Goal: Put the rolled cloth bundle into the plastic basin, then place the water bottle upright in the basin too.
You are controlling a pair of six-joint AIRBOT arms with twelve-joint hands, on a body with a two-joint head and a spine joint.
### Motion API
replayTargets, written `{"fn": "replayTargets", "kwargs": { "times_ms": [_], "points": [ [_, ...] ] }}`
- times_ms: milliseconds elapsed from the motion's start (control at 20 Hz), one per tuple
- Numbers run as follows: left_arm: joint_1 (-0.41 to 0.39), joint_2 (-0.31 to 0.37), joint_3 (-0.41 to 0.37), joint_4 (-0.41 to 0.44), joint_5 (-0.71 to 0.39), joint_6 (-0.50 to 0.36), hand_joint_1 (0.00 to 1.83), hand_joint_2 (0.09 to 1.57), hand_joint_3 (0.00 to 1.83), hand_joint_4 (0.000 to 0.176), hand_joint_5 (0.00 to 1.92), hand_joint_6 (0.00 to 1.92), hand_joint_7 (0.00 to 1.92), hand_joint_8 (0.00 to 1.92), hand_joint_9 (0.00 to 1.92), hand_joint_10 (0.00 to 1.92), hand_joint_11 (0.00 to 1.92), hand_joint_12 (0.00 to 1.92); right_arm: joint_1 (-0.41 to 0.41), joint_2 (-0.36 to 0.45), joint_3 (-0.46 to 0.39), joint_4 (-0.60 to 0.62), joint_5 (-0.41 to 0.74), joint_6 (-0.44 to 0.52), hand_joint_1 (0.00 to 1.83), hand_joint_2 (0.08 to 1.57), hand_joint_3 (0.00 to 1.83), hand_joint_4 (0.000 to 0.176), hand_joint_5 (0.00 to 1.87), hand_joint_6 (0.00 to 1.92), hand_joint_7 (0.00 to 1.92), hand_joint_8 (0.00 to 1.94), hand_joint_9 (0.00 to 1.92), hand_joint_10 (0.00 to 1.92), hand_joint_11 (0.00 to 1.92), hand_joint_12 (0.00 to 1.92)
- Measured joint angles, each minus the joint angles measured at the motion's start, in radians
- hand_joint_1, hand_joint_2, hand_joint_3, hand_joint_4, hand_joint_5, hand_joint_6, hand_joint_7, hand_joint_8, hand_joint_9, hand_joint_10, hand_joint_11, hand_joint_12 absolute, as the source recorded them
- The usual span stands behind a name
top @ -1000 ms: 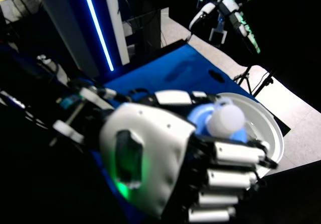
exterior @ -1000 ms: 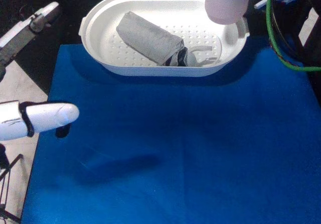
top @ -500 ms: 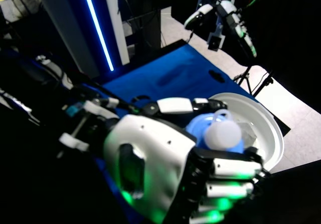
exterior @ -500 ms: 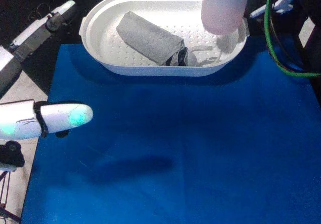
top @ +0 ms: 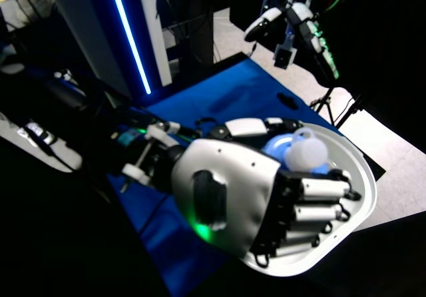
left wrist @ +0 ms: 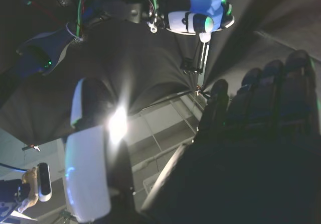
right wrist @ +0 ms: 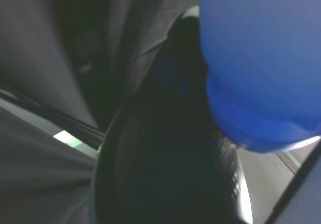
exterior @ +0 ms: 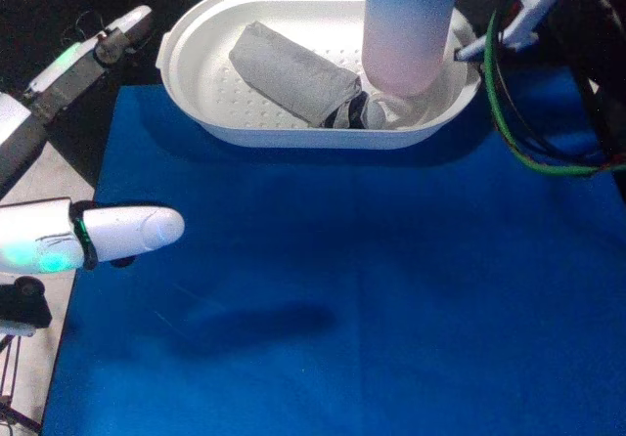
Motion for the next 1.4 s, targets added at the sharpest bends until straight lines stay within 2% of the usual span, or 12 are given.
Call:
{"fn": "replayTargets", "kwargs": {
  "times_ms": [100,400,450,550,600,650,700,750,850,950,1050,1400],
  "points": [
    [0.0,0.0,0.0,0.0,-0.002,0.0,0.63,0.8,0.0,0.176,0.05,0.0,0.0,0.0,0.0,0.0,0.0,0.0,-0.017,0.0,0.0,0.002,-0.008,0.0,1.26,1.12,0.0,0.0,0.95,0.81,1.03,1.17,1.16,1.42,1.14,1.68],
    [0.0,0.0,0.0,-0.002,-0.003,-0.002,0.65,0.82,0.0,0.176,0.04,0.0,0.0,0.0,0.0,0.0,0.0,0.0,-0.017,0.006,-0.005,-0.071,-0.009,0.003,1.24,1.12,0.0,0.0,0.97,0.82,1.0,1.17,1.04,1.25,1.04,1.56],
    [0.0,0.0,0.0,-0.003,-0.003,-0.002,0.66,0.81,0.0,0.176,0.04,0.0,0.0,0.0,0.0,0.0,0.0,0.0,-0.017,0.006,-0.006,-0.076,-0.008,0.004,1.25,1.11,0.0,0.0,0.96,0.81,1.02,1.14,1.05,1.25,1.03,1.58],
    [0.0,0.0,0.0,0.0,-0.005,-0.003,0.65,0.82,0.0,0.176,0.05,0.0,0.0,0.0,0.0,0.0,0.0,0.0,-0.017,0.012,-0.009,-0.086,-0.008,0.005,1.09,1.11,0.0,0.0,0.99,0.97,1.01,0.72,1.04,1.22,1.01,1.58],
    [0.0,0.0,0.0,0.001,-0.005,-0.003,0.66,0.83,0.01,0.176,0.05,0.0,0.0,0.0,0.0,0.0,0.0,0.0,-0.017,0.016,-0.011,-0.087,-0.008,0.005,1.08,1.11,0.0,0.001,0.97,0.99,0.99,0.75,1.03,1.26,0.99,1.59],
    [0.0,-0.004,0.0,-0.001,-0.006,-0.003,0.66,0.83,0.0,0.176,0.05,0.0,0.0,0.0,0.0,0.0,0.0,0.0,-0.017,0.023,-0.015,-0.09,-0.008,0.005,1.05,1.12,0.0,0.072,0.95,1.02,0.94,0.8,1.0,1.26,0.96,1.57],
    [0.0,-0.004,0.0,-0.002,-0.005,-0.003,0.66,0.83,0.0,0.176,0.06,0.0,0.0,0.0,0.0,0.0,0.0,0.0,-0.017,0.026,-0.016,-0.092,-0.008,0.005,1.0,1.05,0.0,0.0,0.84,0.47,0.91,0.8,0.96,1.25,0.91,1.58],
    [0.0,-0.004,0.0,-0.002,-0.005,-0.003,0.65,0.83,0.0,0.176,0.06,0.0,0.0,0.0,0.0,0.0,0.0,0.0,-0.017,0.028,-0.017,-0.095,-0.009,0.005,0.96,1.03,0.0,0.0,0.87,0.02,0.81,0.7,0.72,1.15,0.61,1.58],
    [0.0,-0.004,0.0,0.0,-0.005,-0.004,0.65,0.84,0.0,0.176,0.06,0.0,0.0,0.0,0.0,0.0,0.0,0.0,-0.017,0.029,-0.02,-0.102,-0.009,0.006,0.89,1.0,0.0,0.002,0.75,0.0,0.82,0.27,0.66,0.82,0.5,1.38],
    [0.0,-0.004,0.0,-0.001,-0.006,-0.005,0.67,0.84,0.0,0.176,0.06,0.0,0.0,0.0,0.0,0.0,0.0,0.0,-0.017,0.03,-0.027,-0.113,-0.008,0.005,0.85,0.99,0.0,0.028,0.65,0.0,0.8,0.1,0.64,0.68,0.46,1.24],
    [0.0,-0.005,0.0,-0.001,-0.006,-0.005,0.66,0.84,0.0,0.176,0.06,0.0,0.0,0.0,0.0,0.0,0.0,0.0,-0.017,0.032,-0.032,-0.109,0.007,0.009,0.83,0.98,0.0,0.042,0.6,0.0,0.76,0.03,0.63,0.56,0.4,1.17],
    [0.0,-0.005,0.0,-0.001,-0.006,-0.007,0.63,0.84,0.0,0.173,0.05,0.0,0.0,0.0,0.0,0.0,0.0,0.0,-0.017,0.043,-0.041,-0.109,0.016,0.01,0.78,1.01,0.0,0.043,0.54,0.0,0.71,0.0,0.62,0.44,0.31,1.23]
  ]
}}
